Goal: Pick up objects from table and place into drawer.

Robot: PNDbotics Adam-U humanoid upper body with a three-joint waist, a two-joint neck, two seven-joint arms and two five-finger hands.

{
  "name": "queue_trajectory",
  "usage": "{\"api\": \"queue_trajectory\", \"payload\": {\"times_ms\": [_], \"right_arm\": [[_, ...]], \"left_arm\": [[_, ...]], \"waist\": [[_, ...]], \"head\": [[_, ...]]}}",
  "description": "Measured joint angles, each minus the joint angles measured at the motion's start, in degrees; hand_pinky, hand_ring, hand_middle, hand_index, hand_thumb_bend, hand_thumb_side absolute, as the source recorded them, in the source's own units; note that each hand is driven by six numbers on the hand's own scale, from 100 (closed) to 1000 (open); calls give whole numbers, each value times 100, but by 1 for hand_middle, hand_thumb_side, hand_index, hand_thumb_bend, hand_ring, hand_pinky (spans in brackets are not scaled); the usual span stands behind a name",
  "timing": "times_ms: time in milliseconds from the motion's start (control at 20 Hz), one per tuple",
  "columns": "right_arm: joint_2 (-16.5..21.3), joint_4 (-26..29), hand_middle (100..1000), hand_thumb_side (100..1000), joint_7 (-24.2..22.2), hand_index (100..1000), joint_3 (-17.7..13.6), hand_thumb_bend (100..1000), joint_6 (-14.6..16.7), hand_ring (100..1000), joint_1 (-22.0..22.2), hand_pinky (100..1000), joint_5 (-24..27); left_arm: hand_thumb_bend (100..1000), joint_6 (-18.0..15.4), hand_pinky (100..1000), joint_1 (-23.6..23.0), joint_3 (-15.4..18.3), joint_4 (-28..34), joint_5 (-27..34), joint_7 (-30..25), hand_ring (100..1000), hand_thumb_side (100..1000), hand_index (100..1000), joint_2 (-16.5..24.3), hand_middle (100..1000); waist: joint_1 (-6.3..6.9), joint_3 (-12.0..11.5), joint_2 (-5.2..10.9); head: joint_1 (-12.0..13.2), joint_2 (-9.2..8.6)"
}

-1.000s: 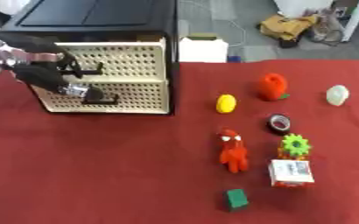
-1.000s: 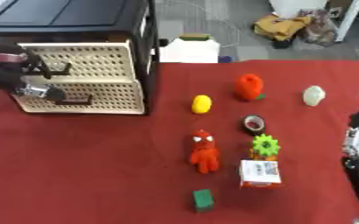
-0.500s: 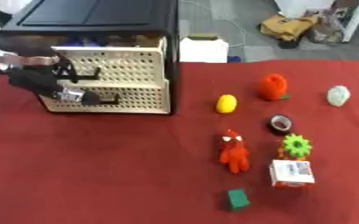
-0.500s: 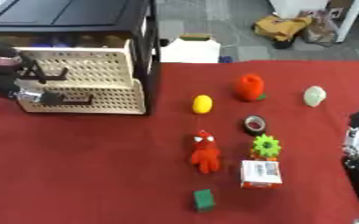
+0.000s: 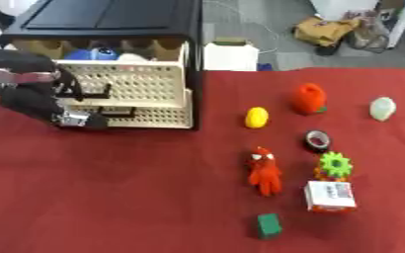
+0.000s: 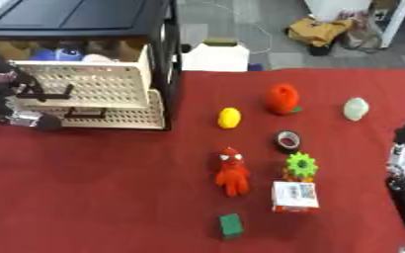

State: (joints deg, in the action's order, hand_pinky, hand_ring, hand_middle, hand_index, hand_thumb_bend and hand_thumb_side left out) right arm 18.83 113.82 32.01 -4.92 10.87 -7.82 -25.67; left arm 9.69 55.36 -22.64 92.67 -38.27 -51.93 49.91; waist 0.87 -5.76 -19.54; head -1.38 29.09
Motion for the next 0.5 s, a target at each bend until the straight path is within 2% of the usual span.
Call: {"api": "queue_trajectory", "payload": {"times_ms": [500], "right_arm": [[-1, 0, 429, 758, -5, 748, 0, 100, 5, 542, -2, 559, 1]], "left_arm": [[700, 203, 100, -258, 95, 546, 144, 18, 100, 1000, 806, 218, 100]], "waist": [[-28, -8, 0]], "head": [[11, 0]]}}
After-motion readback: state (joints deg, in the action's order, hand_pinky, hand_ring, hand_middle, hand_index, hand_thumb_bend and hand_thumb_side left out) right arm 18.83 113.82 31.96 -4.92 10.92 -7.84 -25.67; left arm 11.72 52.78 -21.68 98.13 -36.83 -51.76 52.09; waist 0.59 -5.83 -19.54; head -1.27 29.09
